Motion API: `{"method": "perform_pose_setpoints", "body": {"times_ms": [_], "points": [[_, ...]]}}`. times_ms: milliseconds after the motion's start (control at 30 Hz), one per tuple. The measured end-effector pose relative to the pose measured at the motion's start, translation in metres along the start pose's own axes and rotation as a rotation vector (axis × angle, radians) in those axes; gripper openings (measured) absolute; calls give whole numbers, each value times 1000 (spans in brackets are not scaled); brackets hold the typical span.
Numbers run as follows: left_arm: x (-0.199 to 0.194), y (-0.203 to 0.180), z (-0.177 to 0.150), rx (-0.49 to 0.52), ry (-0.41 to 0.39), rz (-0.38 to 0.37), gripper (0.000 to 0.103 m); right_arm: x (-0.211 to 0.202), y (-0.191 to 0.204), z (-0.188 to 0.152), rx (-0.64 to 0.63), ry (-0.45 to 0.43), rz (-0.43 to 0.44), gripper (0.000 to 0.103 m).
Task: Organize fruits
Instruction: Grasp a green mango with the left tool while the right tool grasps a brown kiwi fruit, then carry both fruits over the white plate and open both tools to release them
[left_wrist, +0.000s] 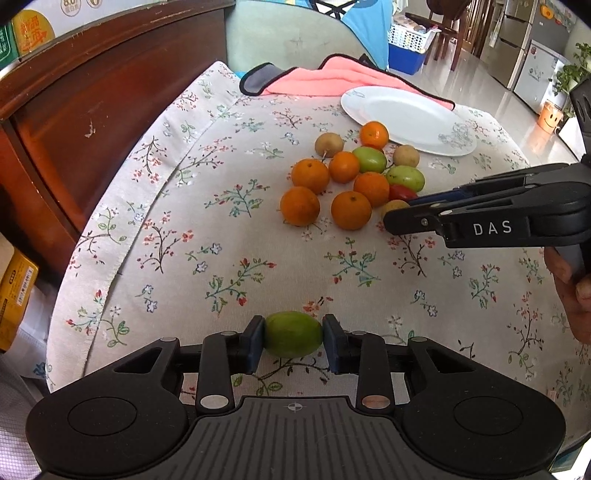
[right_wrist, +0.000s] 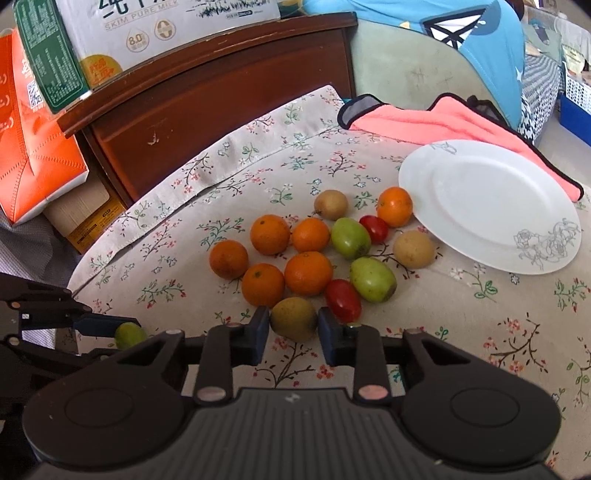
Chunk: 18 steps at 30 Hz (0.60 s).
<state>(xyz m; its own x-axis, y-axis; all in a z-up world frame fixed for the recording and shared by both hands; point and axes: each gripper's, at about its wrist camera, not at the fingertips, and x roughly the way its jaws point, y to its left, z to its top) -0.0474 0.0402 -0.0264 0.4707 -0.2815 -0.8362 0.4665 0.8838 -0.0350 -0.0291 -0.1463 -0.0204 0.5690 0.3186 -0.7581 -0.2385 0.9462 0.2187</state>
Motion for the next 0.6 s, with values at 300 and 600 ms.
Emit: {"method": "perform_pose_setpoints", "body": {"times_ms": [300, 600], "points": [[-6, -2, 21, -50, -77, 9, 31, -11, -6, 1, 15, -21, 6, 29], [-7, -9, 53, -57, -155, 10, 31, -28, -21, 7, 50, -68, -2, 29]]}}
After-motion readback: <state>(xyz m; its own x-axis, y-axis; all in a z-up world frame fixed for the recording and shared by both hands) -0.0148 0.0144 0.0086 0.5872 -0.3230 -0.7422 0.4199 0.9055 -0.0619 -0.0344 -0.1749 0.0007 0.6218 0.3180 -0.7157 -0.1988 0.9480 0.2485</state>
